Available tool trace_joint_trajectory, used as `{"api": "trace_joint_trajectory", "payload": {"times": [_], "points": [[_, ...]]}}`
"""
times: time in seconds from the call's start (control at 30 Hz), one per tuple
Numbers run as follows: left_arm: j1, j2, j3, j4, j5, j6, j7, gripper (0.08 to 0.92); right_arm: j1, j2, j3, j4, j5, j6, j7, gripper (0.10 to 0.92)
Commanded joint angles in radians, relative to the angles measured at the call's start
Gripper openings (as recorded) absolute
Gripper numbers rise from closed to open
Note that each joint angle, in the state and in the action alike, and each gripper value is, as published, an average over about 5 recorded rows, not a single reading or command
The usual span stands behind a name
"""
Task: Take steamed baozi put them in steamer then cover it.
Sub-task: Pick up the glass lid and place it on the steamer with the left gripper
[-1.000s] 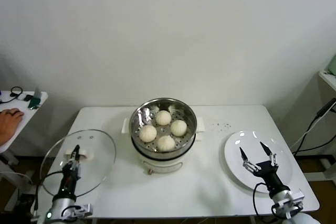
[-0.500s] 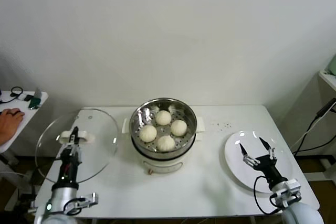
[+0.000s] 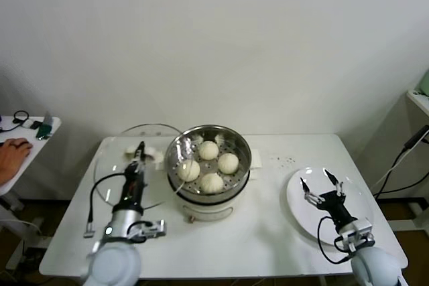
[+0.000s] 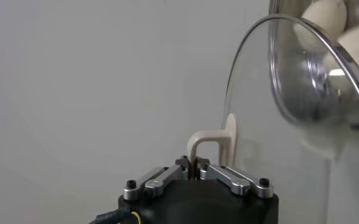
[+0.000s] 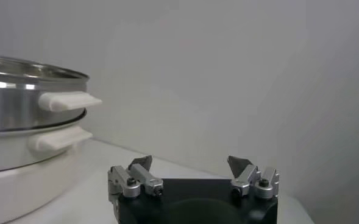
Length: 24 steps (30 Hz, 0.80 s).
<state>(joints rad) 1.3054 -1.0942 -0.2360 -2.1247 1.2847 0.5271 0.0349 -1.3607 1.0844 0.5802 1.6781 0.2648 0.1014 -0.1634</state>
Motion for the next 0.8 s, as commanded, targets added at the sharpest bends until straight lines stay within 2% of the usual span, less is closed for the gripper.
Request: {"api": "trace_joint_trajectory", "payload": {"times": [0.03,0.5,0.8], "points": [[-0.386,-0.02,0.33,0.111,0.033,0.177,0.219,0.142,0.033,-0.005,-0.016,-0.025,-0.015,-0.004,0.015,0.823],[-0.47,-0.126,0.433,0.243,0.088,0.195,0.262,0.142,0.01,0.007,0.059,-0.058,-0.021,0.008,0.006,0.823],[-0.46,-0.236,0.456,0.295,0.079,0.221,0.224,0.142,-0.018,0.015,0.097,-0.059,-0.022,0.016,-0.007,0.823]]}}
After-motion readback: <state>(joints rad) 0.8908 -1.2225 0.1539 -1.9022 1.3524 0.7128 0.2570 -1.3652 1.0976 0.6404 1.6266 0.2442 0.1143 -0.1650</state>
